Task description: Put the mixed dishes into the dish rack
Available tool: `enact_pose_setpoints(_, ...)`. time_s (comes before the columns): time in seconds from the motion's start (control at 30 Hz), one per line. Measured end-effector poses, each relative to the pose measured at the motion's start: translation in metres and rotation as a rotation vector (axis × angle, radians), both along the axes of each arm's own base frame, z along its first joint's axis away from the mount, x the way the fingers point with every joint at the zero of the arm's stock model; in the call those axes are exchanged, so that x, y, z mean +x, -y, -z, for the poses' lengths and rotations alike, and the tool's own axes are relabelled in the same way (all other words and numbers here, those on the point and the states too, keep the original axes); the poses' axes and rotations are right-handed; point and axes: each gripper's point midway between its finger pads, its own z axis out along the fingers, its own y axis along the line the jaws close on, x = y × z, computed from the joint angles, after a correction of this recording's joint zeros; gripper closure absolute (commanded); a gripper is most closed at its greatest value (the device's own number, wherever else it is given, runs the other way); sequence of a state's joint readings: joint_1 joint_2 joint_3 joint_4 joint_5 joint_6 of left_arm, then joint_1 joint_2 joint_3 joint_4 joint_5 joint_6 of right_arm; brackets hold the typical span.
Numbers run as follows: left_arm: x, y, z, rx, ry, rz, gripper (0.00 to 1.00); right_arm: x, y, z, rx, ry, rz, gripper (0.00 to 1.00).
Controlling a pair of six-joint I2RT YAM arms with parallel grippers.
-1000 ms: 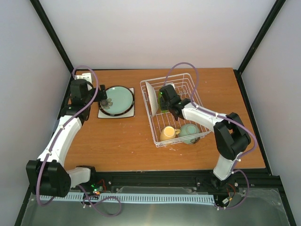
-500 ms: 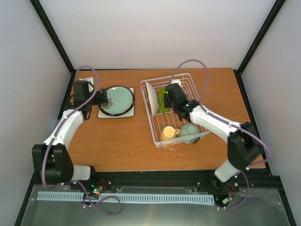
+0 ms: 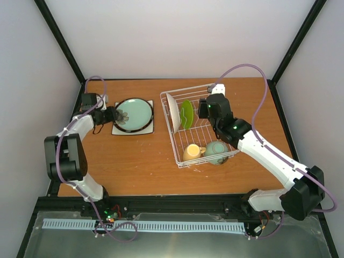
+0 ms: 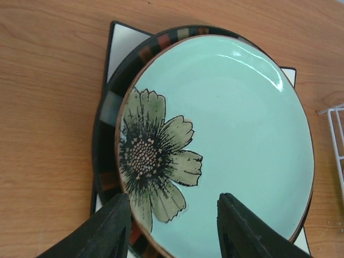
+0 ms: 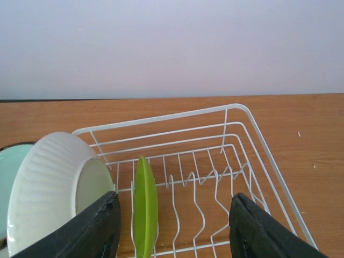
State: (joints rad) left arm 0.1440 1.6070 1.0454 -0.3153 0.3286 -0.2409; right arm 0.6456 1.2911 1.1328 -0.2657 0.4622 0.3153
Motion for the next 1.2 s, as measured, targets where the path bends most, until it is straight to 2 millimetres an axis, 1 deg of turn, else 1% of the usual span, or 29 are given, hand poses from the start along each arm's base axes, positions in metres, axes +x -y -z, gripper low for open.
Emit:
enact_pose_setpoints(0.1, 0.007, 0.004, 0.009, -0.026, -0.022, 0.019, 0.50, -0.002, 0.002, 0.006, -0.012, -0.014, 0.000, 0.45)
enact_pose_setpoints(0.27, 0.009, 0.005, 0.017, -0.037, -0.050, 0.029, 0.50, -0.005, 0.005, 0.014, -0.027, -0.034, 0.003, 0.45)
enact_pose_setpoints(0.37, 0.012, 0.005, 0.022, -0.037, -0.063, 0.033, 0.50, -0.005, 0.006, 0.014, -0.026, -0.034, 0.003, 0.45)
enact_pose_setpoints(0.53, 0.009, 0.006, 0.034, -0.038, -0.095, 0.039, 0.51, -0.005, 0.007, 0.012, -0.023, -0.030, 0.004, 0.45)
enact_pose_setpoints(0.8, 0.008, 0.004, 0.038, -0.019, -0.106, 0.046, 0.50, -0.006, 0.008, 0.008, -0.017, -0.023, 0.005, 0.45)
enact_pose_setpoints(0.97, 0.008, 0.004, 0.051, -0.022, -0.135, 0.051, 0.50, -0.006, 0.008, 0.008, -0.017, -0.023, 0.003, 0.45)
enact_pose_setpoints(1.1, 0.012, 0.005, 0.054, -0.030, -0.135, 0.058, 0.51, -0.006, 0.008, 0.008, -0.018, -0.023, 0.002, 0.45)
enact_pose_setpoints(1.2, 0.017, 0.006, 0.055, -0.036, -0.129, 0.063, 0.54, -0.006, 0.008, 0.008, -0.019, -0.023, 0.002, 0.45)
